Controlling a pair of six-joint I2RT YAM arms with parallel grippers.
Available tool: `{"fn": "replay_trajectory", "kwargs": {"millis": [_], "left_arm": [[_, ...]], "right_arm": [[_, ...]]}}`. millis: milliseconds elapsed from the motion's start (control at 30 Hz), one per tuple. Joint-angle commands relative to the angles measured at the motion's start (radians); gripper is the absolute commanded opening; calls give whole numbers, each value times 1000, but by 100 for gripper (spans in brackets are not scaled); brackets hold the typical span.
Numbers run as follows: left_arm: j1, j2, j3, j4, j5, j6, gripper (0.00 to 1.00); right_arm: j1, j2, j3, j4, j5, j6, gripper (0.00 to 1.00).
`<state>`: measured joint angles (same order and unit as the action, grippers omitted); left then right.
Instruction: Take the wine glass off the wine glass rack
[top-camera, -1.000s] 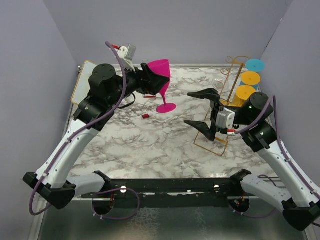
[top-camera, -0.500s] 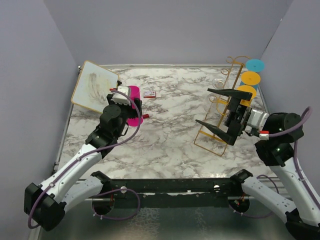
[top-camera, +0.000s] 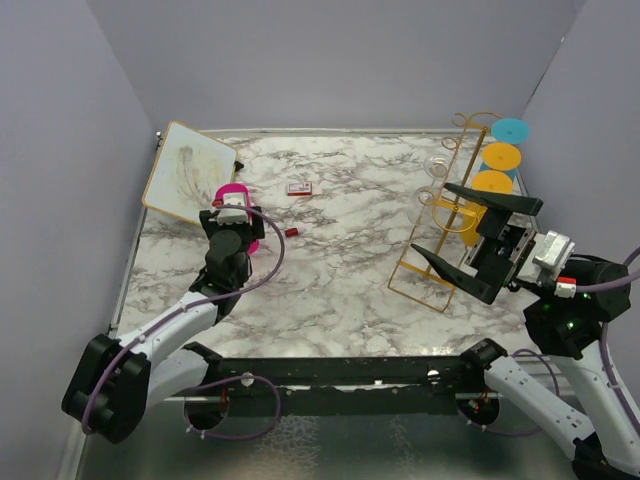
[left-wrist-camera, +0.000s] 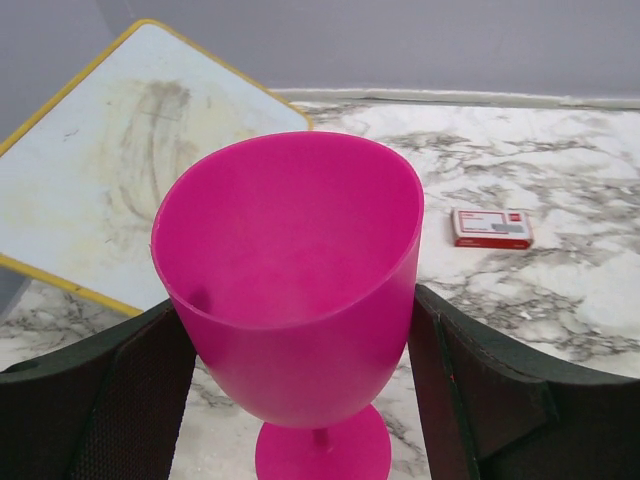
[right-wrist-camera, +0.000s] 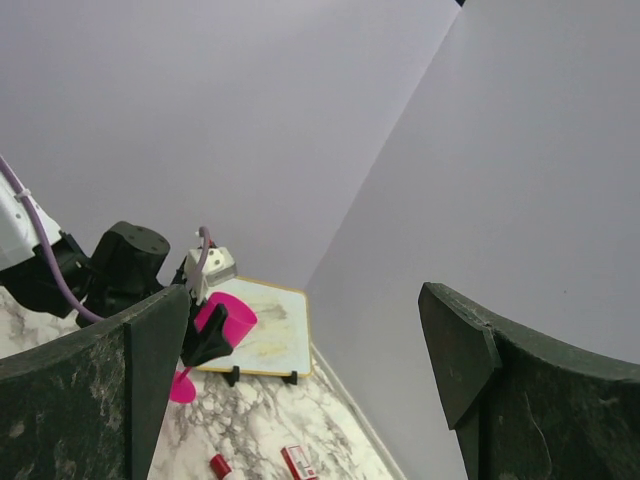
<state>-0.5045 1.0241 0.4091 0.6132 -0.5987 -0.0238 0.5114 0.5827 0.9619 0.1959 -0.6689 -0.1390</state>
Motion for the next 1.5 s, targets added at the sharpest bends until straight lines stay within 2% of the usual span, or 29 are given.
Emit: {"fn": "replay_trajectory", "kwargs": {"millis": [0, 167, 767, 867, 933, 967, 1033, 1300, 1467], "left_arm": [[87, 37, -36, 136, -5, -81, 70], [155, 76, -62, 169, 31, -122, 71], [153, 212, -127, 299, 75, -121, 71], [152, 208, -133, 302, 60, -116, 74], [147, 203, -136, 301, 62, -115, 85], [142, 200, -136, 300, 62, -112, 93], [131, 194, -140, 296, 48, -108, 97], [70, 70, -165, 184, -78, -123, 99], [69, -97, -153, -16, -160, -218, 99]], "right_arm": [[6, -12, -35, 31, 54, 70, 99], [6, -11, -17, -18, 51, 55, 99], [5, -21, 37, -99, 138, 35, 99], [6, -25, 27, -93, 146, 34, 99], [7, -28, 20, -85, 144, 37, 99], [6, -29, 18, -83, 142, 42, 99], [6, -30, 16, -79, 137, 46, 99], [7, -35, 15, -69, 129, 58, 99], [6, -37, 17, -54, 112, 73, 99]]}}
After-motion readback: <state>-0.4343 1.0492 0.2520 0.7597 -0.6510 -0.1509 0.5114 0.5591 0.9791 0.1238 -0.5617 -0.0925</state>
